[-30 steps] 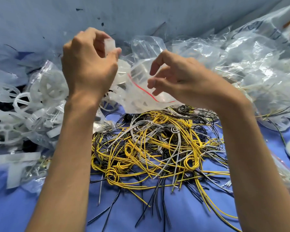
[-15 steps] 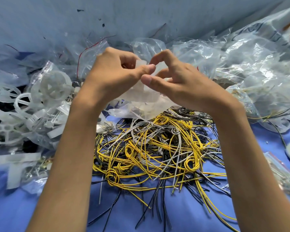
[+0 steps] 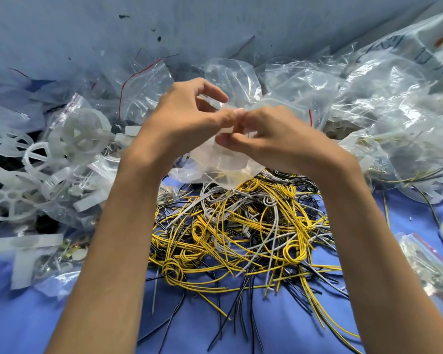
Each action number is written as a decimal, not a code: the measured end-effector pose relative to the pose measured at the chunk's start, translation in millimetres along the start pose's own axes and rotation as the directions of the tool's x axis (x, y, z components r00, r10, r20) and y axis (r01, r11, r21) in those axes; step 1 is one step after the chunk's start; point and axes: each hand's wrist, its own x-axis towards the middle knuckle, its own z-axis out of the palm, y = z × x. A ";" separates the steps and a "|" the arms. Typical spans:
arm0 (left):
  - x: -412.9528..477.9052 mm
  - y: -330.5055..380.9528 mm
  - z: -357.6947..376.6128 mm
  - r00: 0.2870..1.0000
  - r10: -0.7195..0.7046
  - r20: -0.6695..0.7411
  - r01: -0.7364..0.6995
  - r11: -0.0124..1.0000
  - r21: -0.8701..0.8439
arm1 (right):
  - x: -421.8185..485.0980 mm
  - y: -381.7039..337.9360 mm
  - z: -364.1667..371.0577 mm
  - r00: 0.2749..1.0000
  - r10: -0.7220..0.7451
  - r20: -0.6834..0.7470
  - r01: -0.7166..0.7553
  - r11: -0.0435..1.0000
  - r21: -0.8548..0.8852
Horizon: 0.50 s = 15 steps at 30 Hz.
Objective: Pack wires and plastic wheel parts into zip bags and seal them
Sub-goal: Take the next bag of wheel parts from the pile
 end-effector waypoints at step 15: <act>3.4 -4.1 -0.8 0.996 0.082 -0.020 -0.083 0.995 -0.049 | -1.7 -1.3 -0.2 0.985 0.049 0.165 -0.079 0.980 0.185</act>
